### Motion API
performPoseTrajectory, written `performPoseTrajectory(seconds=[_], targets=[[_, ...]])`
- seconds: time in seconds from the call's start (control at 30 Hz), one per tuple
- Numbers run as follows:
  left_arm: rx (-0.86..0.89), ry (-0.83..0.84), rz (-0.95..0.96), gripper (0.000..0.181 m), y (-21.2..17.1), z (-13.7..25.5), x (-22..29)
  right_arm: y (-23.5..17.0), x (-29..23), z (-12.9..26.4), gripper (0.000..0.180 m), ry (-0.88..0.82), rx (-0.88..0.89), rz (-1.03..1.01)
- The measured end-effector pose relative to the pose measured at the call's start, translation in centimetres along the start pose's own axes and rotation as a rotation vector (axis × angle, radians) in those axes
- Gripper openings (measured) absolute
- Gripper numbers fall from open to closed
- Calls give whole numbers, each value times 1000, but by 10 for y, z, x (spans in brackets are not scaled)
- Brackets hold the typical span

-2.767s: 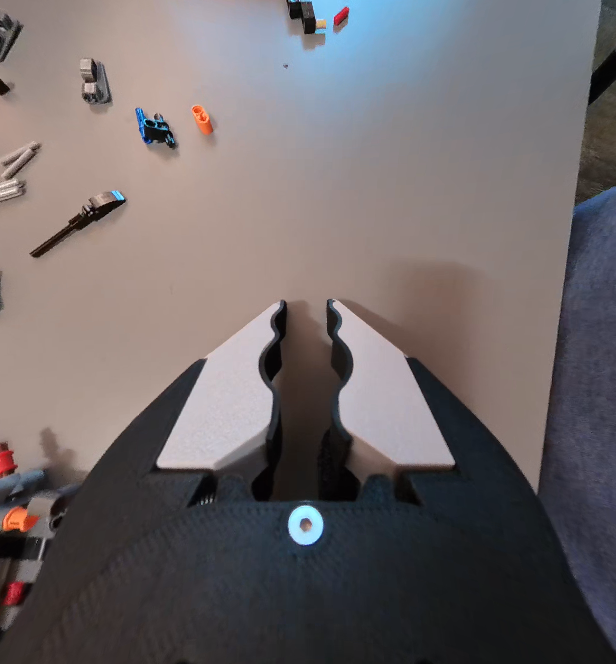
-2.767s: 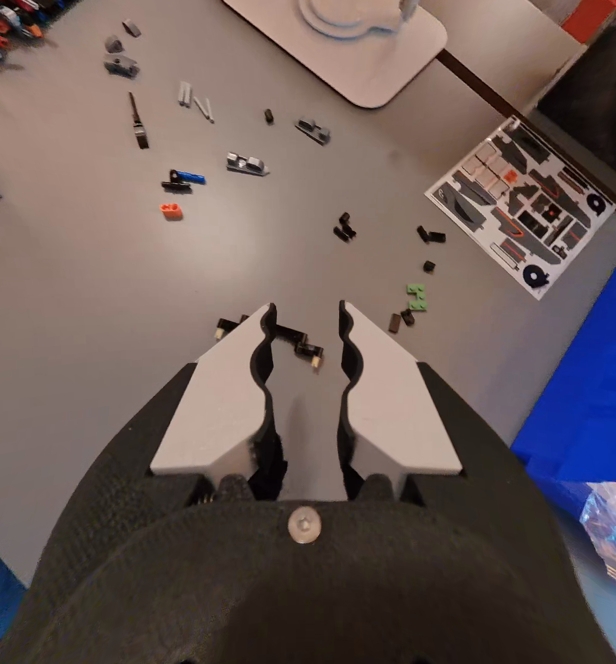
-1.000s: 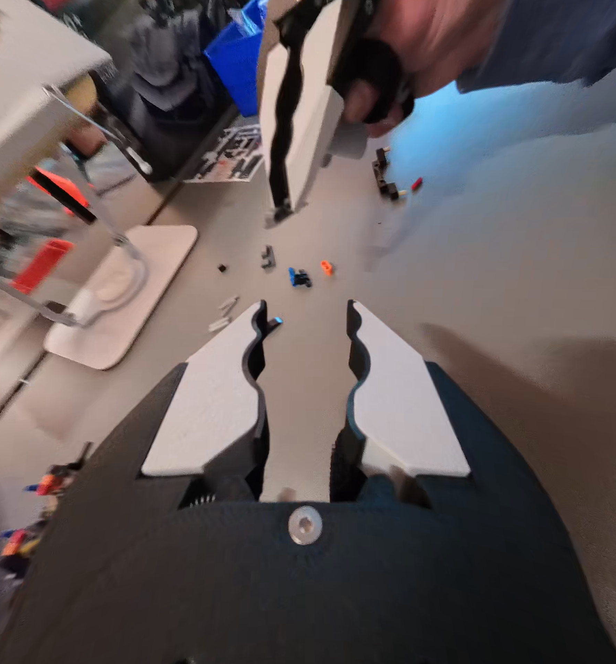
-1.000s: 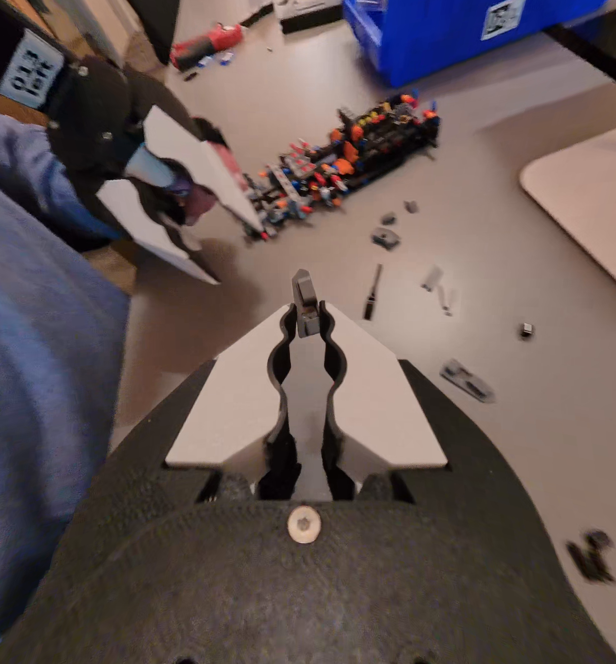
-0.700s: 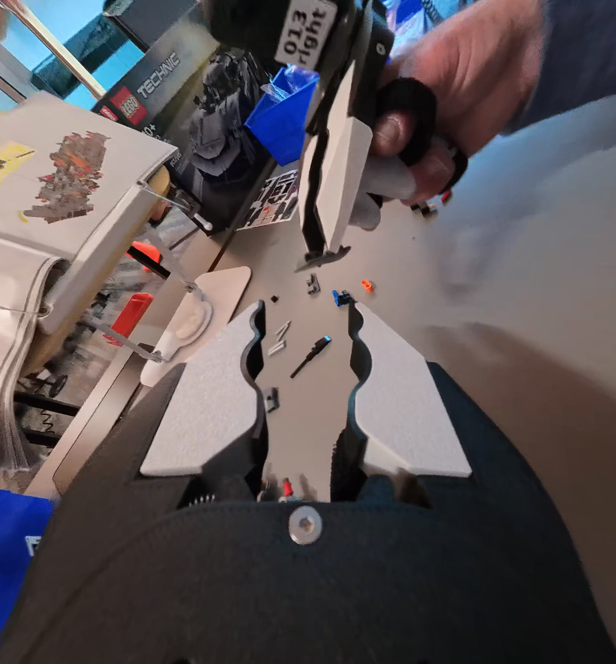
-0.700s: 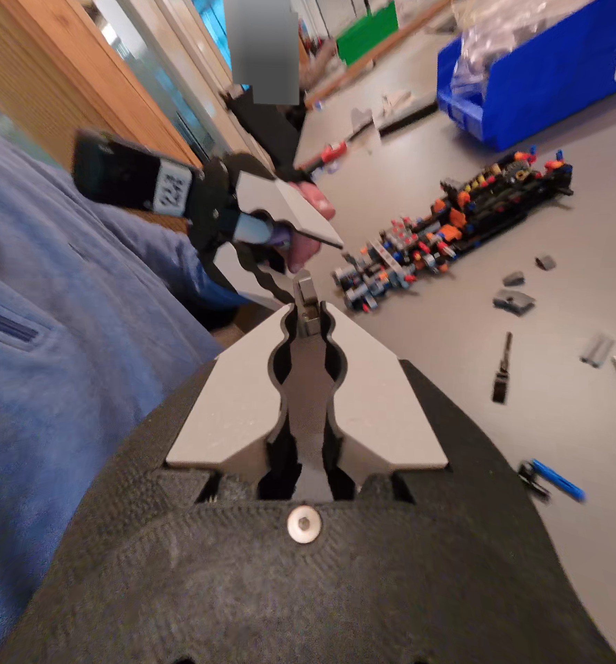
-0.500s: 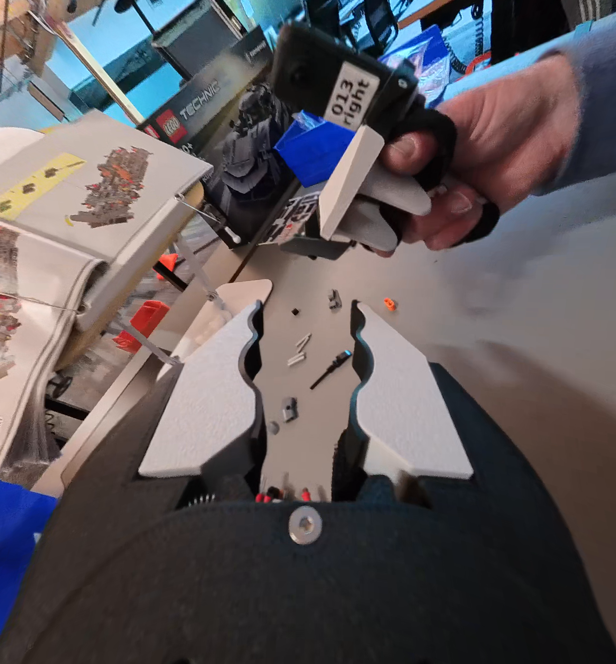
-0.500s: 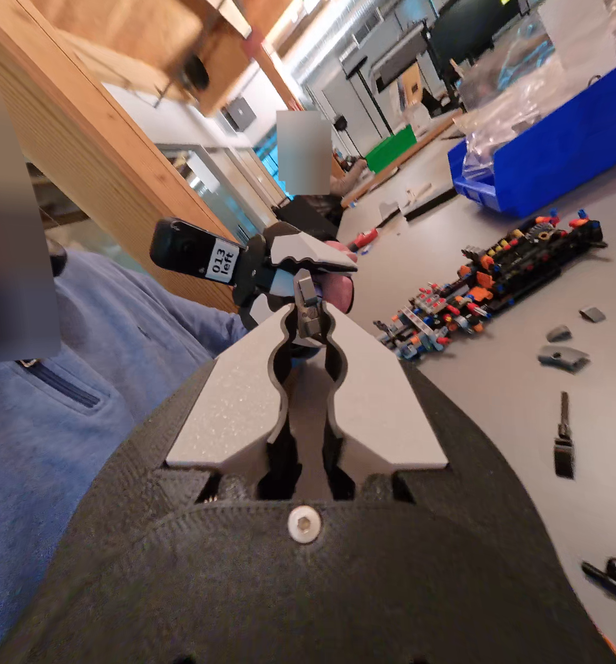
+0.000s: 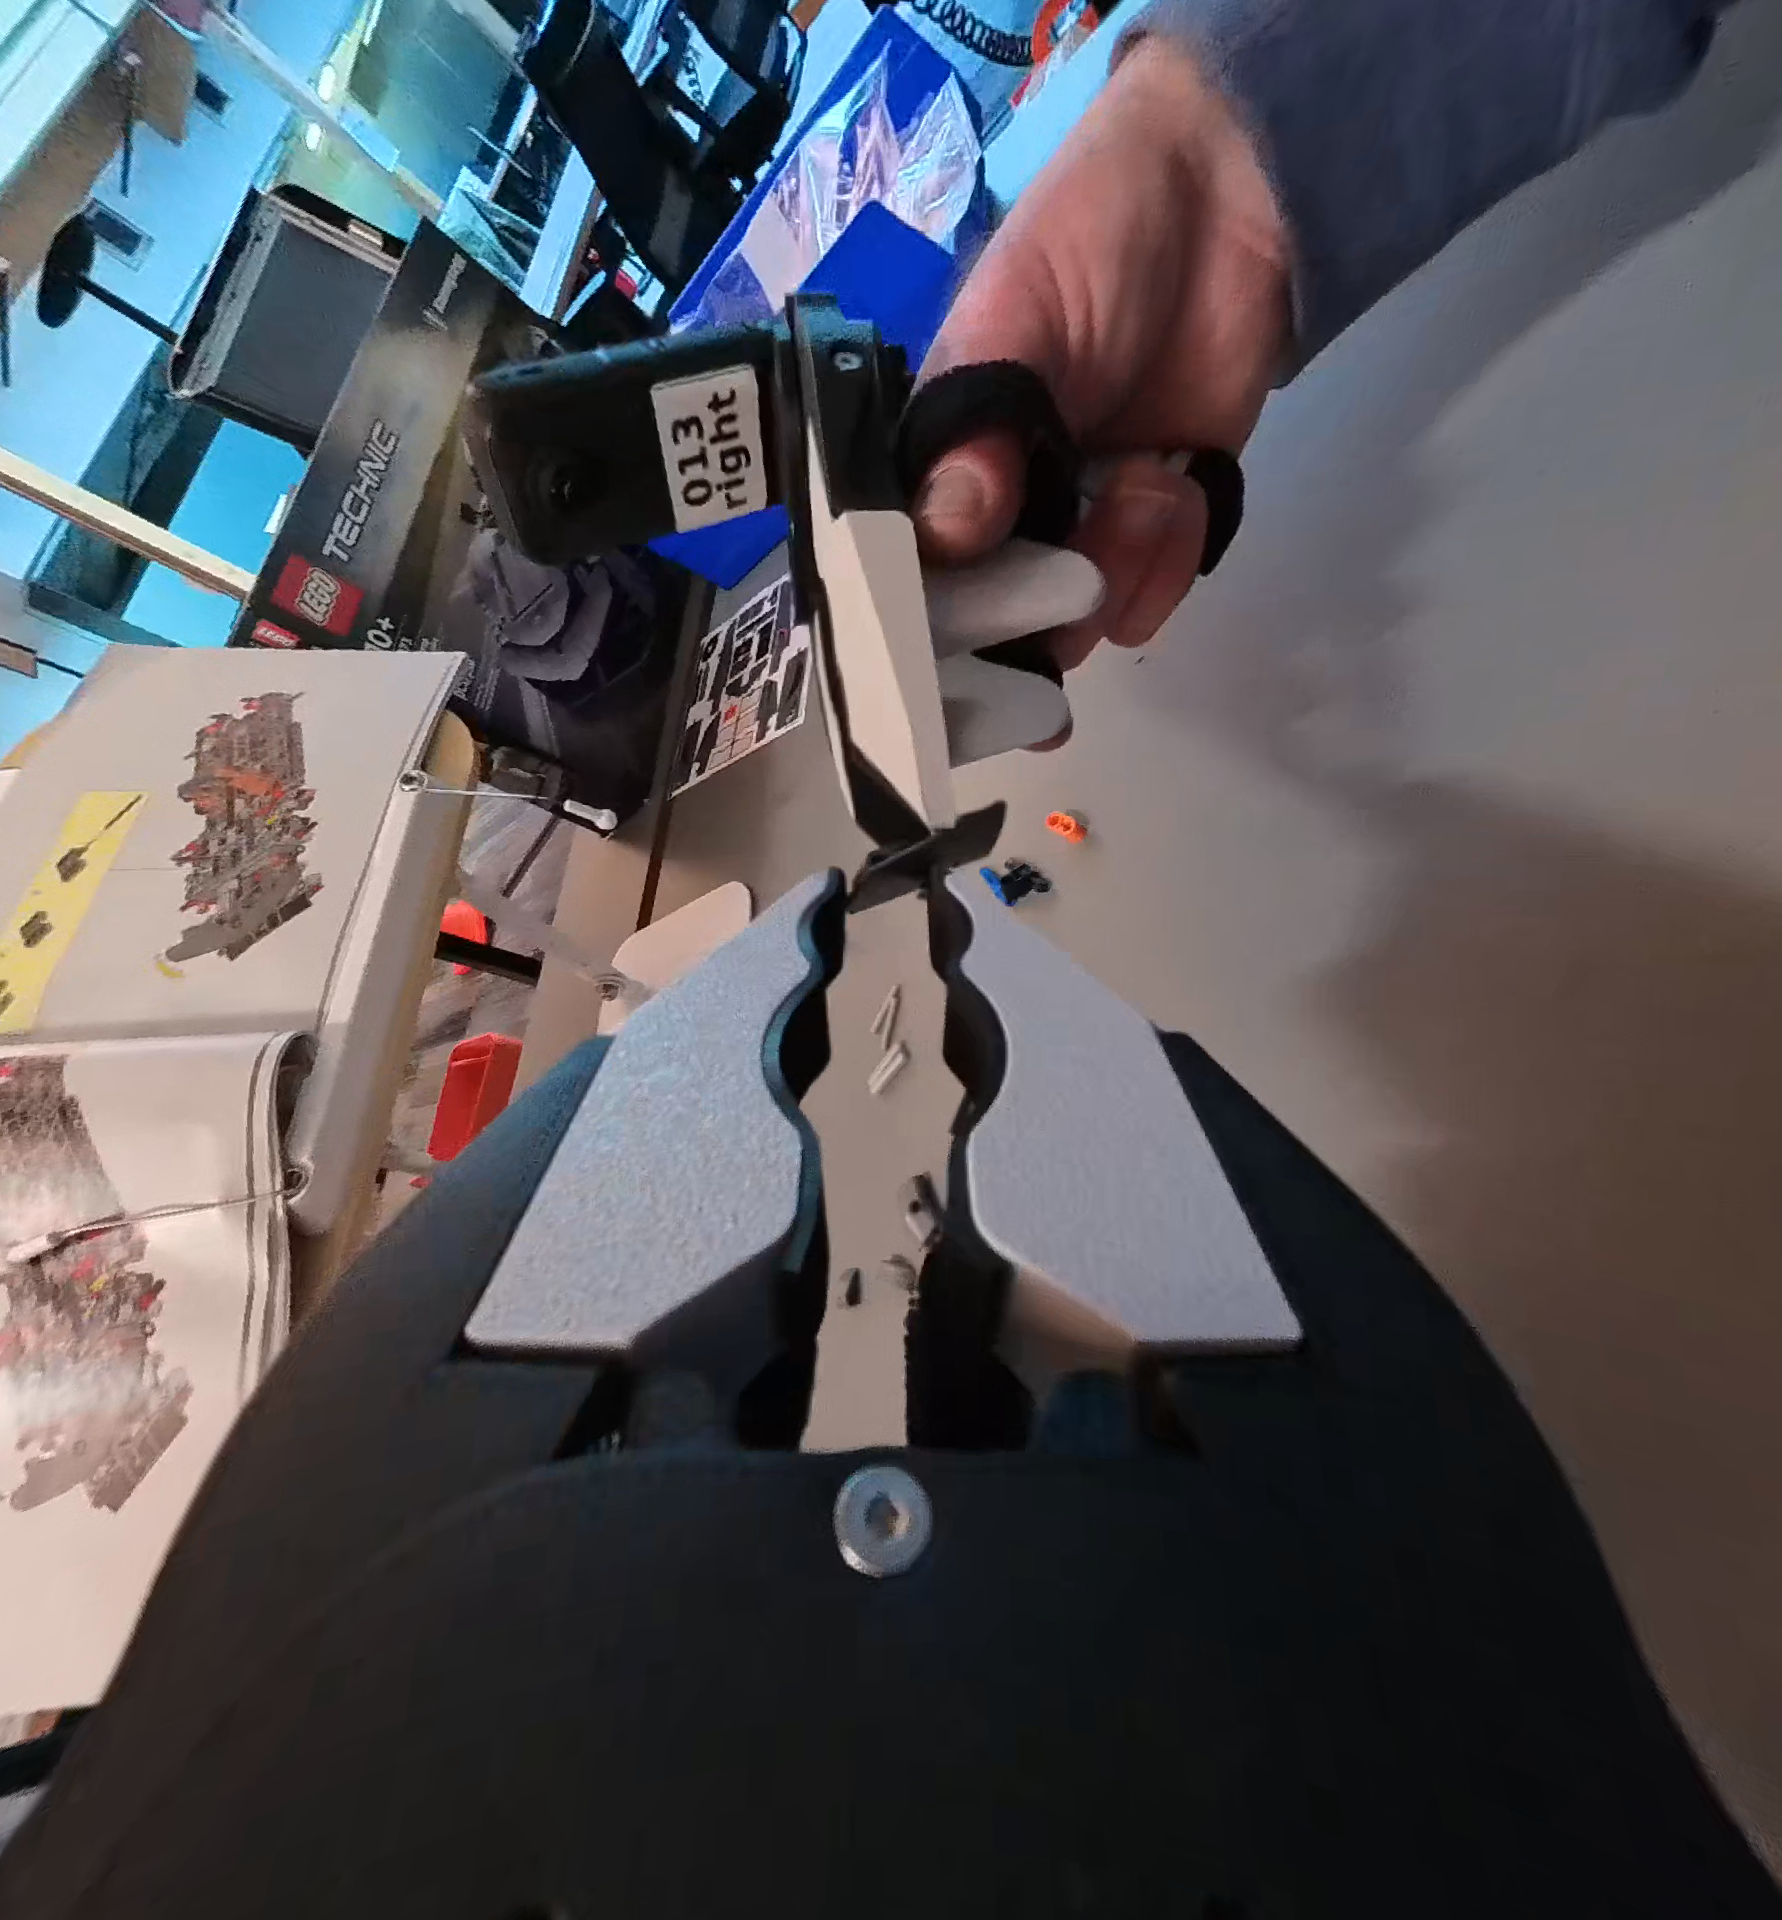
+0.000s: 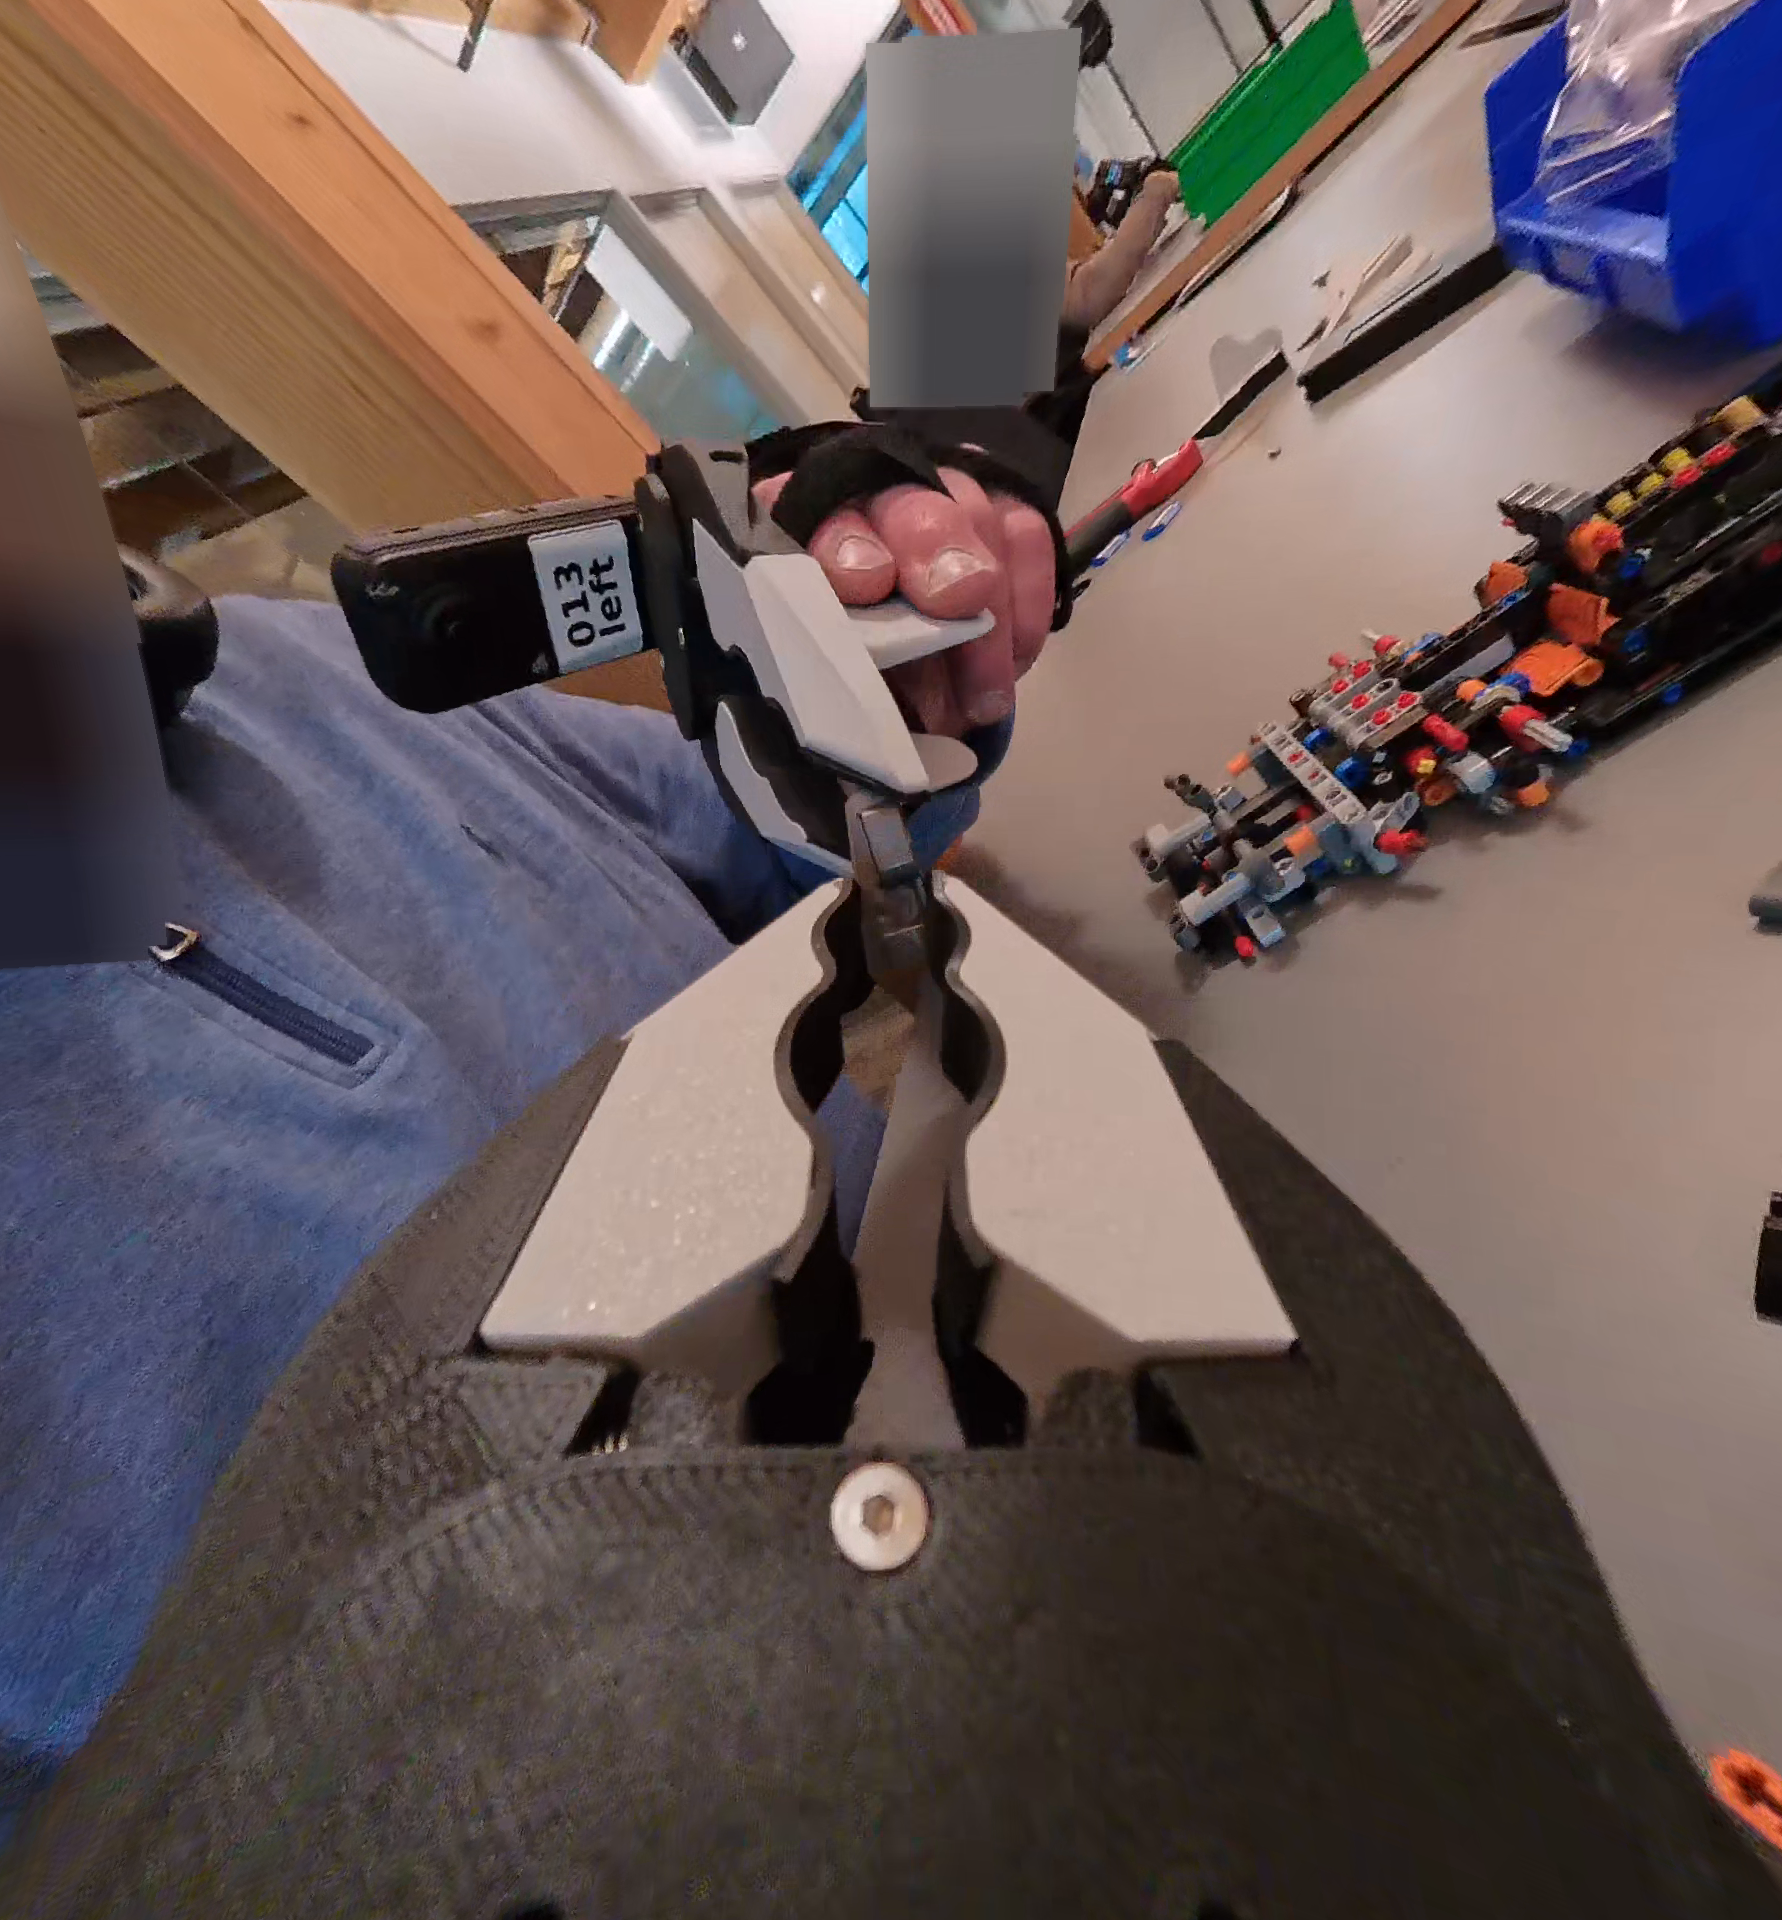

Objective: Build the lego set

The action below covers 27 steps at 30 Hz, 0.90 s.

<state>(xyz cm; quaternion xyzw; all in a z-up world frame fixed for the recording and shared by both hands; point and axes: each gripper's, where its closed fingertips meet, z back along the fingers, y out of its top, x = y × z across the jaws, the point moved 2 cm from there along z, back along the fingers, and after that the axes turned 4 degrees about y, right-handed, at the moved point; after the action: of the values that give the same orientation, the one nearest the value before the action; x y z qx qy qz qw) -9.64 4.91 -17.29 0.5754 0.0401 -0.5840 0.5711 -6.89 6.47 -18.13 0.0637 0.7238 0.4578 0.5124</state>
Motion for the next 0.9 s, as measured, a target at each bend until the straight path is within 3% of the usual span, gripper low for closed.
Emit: performPoseTrajectory(seconds=[0.3,0.4,0.67,0.77,0.9], targets=[[-26,-11,115,5,-6,-3,14,-6,5,4,11,-6,25,-55],[-5,-22,209,5,-4,-4,16,-5,6,5,19,-32,40,-36],[0,-87,482,5,-16,-5,14,5,14,19,29,-249,31,118],[7,-151,598,5,-20,-6,15,1,11,20,31,-355,-63,248],[-36,-256,618,5,-21,-7,23,-16,5,6,23,-454,-294,411]])
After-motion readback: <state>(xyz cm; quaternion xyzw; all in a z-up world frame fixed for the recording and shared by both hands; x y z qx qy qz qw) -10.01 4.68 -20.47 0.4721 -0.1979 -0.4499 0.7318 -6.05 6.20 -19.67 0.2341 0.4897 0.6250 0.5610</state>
